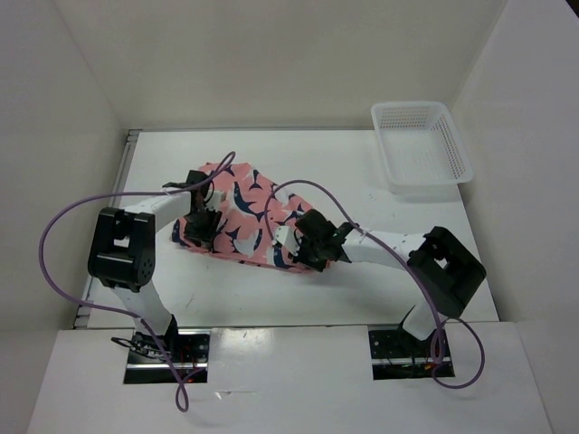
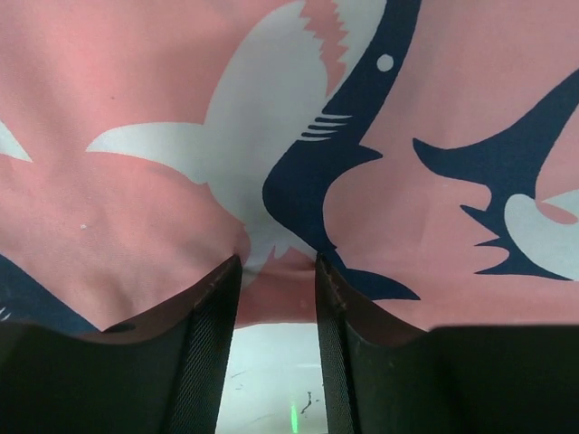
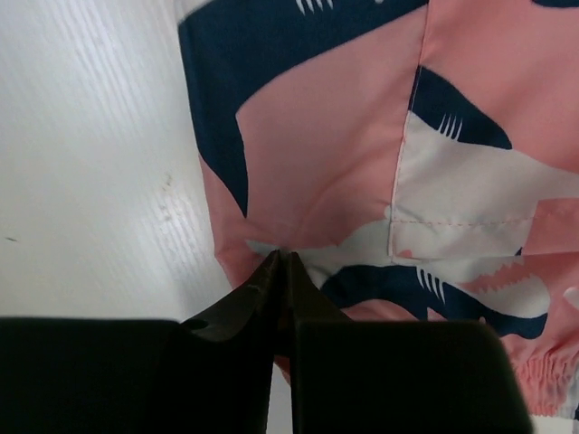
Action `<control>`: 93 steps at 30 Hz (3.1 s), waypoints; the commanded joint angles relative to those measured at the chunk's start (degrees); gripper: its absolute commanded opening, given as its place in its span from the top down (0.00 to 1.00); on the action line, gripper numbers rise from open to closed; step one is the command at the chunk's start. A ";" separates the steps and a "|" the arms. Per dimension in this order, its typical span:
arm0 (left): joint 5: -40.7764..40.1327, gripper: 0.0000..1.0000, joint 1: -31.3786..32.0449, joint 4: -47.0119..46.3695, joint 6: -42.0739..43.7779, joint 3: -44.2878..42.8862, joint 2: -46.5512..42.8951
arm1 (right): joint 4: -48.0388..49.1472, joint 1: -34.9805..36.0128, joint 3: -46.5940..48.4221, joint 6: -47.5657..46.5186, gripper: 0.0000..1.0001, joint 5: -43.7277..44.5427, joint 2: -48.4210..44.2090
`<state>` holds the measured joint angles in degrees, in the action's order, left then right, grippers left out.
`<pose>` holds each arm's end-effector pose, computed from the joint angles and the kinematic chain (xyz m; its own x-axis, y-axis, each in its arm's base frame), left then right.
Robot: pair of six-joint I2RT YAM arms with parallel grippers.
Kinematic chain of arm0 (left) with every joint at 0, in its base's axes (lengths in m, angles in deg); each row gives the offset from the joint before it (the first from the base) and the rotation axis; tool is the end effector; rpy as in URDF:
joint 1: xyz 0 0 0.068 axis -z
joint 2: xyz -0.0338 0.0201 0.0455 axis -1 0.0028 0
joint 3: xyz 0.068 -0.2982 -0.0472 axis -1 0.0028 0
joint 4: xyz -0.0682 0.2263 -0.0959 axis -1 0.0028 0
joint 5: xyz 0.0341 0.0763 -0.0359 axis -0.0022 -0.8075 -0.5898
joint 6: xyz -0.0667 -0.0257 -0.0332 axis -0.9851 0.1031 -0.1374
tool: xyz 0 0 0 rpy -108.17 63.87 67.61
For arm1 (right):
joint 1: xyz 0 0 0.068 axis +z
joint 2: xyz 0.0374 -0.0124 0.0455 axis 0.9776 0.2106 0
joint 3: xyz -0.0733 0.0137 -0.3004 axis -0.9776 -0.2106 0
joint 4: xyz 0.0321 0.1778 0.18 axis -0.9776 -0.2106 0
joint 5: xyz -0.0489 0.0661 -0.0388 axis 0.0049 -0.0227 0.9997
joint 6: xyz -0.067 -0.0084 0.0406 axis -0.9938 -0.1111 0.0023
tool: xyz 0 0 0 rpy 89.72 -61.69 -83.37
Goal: Fold and stack the shorts
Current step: Fold the shorts
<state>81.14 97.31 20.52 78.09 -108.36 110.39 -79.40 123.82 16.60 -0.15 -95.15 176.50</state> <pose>0.3325 -0.0448 0.1677 -0.9645 0.1202 -0.2351 0.1278 0.9916 -0.0173 0.2117 0.2377 0.1812 -0.1875 -0.8384 -0.5118 -0.9620 0.2620 -0.0767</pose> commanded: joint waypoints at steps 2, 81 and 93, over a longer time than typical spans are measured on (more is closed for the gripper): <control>-5.59 0.52 0.71 -5.96 0.36 3.61 2.50 | 3.71 1.75 -2.64 -4.51 0.86 8.91 0.48; 19.37 0.44 -4.39 7.92 0.36 -61.70 40.56 | -9.22 -16.45 27.94 14.82 0.47 18.24 4.76; 14.43 0.39 0.70 -4.66 0.36 -47.19 23.16 | 1.07 -16.44 19.34 15.36 0.63 15.42 17.87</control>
<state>94.88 95.71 20.47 78.20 -156.49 139.46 -83.53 107.27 36.76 15.74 -79.11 193.54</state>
